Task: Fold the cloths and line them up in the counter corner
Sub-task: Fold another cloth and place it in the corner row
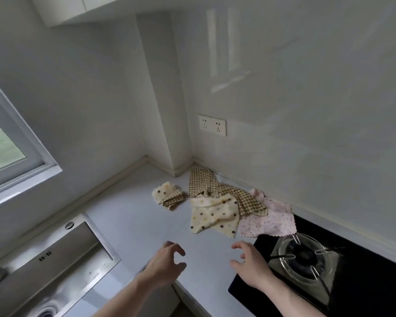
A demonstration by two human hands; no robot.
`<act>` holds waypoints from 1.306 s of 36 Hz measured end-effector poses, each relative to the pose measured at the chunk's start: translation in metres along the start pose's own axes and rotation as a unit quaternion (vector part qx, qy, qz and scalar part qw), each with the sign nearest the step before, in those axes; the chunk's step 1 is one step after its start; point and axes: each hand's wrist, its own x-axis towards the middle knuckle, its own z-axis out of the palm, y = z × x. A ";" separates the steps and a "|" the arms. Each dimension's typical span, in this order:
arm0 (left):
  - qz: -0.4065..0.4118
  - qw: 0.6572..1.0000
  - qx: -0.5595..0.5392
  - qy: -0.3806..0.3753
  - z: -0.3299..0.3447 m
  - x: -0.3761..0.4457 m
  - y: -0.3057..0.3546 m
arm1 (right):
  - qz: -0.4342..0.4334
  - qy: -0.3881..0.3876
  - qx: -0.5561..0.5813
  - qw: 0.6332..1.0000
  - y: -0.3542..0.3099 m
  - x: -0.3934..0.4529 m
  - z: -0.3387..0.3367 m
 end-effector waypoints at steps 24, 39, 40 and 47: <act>0.330 0.937 0.116 0.004 0.059 0.240 -0.111 | 0.155 0.173 -0.156 0.960 0.031 0.164 0.112; 0.404 0.905 0.047 0.128 0.095 0.260 -0.144 | -0.007 0.397 -0.210 0.893 0.073 0.188 0.163; 0.404 0.904 0.051 0.131 0.097 0.260 -0.144 | -0.011 0.398 -0.206 0.894 0.075 0.189 0.164; 0.425 0.894 0.087 0.111 0.100 0.253 -0.140 | -0.064 0.437 -0.204 0.873 0.080 0.189 0.168</act>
